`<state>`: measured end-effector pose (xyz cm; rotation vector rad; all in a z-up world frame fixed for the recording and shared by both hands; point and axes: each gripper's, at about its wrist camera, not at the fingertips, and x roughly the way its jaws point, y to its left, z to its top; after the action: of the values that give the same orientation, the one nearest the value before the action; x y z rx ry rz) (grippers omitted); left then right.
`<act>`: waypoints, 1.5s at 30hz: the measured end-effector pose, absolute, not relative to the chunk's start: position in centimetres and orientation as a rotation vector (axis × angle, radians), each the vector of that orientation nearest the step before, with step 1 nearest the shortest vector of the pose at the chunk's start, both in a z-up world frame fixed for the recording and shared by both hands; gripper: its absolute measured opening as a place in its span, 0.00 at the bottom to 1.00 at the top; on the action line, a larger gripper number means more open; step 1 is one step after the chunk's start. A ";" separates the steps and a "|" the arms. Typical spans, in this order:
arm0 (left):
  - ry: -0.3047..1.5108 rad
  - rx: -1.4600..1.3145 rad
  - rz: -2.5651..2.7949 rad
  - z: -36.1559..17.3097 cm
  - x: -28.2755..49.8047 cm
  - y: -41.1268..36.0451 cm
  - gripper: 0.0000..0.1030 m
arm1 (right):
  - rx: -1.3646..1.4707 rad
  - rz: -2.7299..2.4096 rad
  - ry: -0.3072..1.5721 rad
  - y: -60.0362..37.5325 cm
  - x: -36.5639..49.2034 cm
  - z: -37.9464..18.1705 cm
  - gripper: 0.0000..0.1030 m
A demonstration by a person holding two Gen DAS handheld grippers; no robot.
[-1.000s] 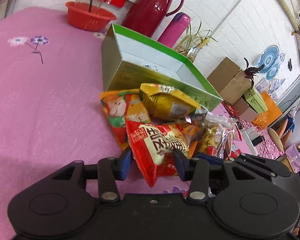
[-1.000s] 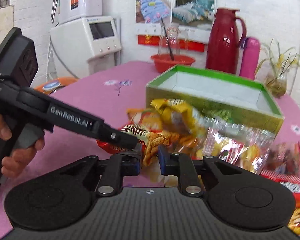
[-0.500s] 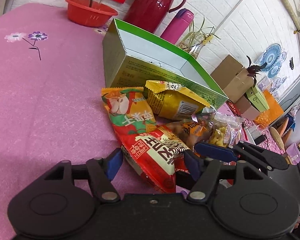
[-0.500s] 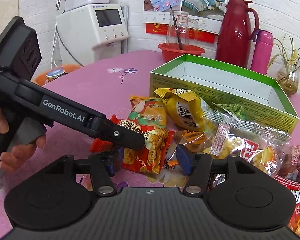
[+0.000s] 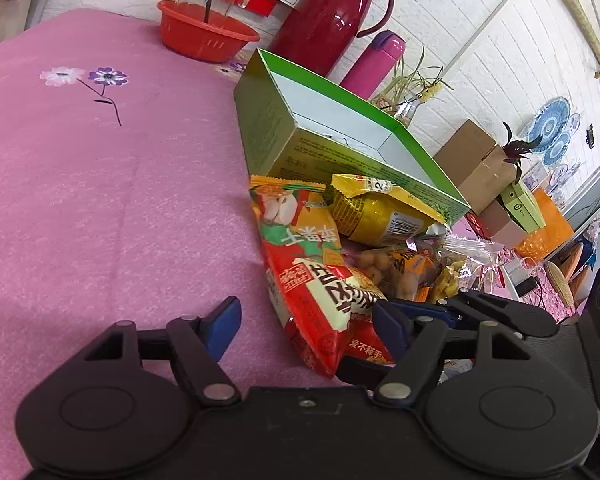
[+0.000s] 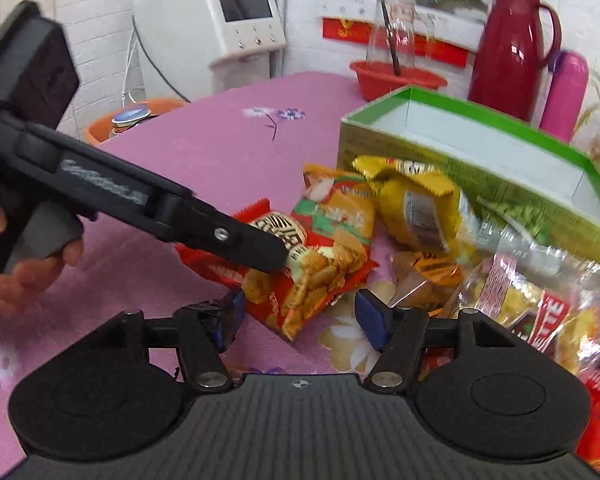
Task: Organize snacks
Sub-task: 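Close both grippers on the red cracker bag, then lift the red cracker bag over the green box and release it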
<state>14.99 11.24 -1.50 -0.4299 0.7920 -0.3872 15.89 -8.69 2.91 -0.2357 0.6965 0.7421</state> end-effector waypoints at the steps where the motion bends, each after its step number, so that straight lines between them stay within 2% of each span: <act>1: 0.794 -0.432 -0.389 -1.5 15.0 11.4 0.87 | -0.236 0.745 0.692 -8.6 15.8 2.9 0.97; 5: 0.800 -0.415 -0.405 -1.5 15.2 10.9 0.81 | -0.231 0.749 0.690 -8.2 15.8 2.7 0.97; 10: 0.791 -0.391 -0.415 -1.6 15.3 10.2 0.81 | -0.201 0.745 0.682 -8.2 16.2 2.8 0.95; 12: 0.794 -0.390 -0.418 -1.7 15.5 10.1 0.74 | -0.204 0.739 0.678 -8.0 16.3 2.5 0.96; 14: 0.805 -0.394 -0.428 -1.8 15.6 10.0 0.48 | -0.220 0.732 0.687 -7.7 16.4 2.2 0.92; 15: 0.805 -0.380 -0.421 -1.7 15.6 9.8 0.39 | -0.219 0.720 0.684 -7.6 16.4 2.2 0.89; 16: 0.804 -0.364 -0.416 -1.7 15.5 9.6 0.17 | -0.213 0.709 0.679 -7.6 16.3 2.3 0.77; 17: 0.789 -0.371 -0.413 -1.6 15.3 9.6 0.09 | -0.206 0.710 0.683 -7.7 16.3 2.4 0.65; 19: 0.781 -0.376 -0.412 -1.3 15.1 9.6 0.07 | -0.188 0.711 0.687 -7.9 16.2 2.6 0.51; 23: 0.743 -0.374 -0.419 -0.3 14.3 9.3 0.06 | -0.173 0.696 0.654 -8.4 15.2 3.3 0.46; 33: 0.589 -0.331 -0.491 5.4 13.6 7.7 0.07 | -0.162 0.659 0.471 -10.5 13.8 8.2 0.44; 45: 0.540 -0.298 -0.541 7.6 20.2 4.9 0.07 | -0.134 0.572 0.404 -12.9 19.2 10.4 0.44</act>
<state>20.25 4.93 7.58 -0.2978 0.5397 -0.5414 19.18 -12.87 10.44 -0.1338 0.4036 0.5721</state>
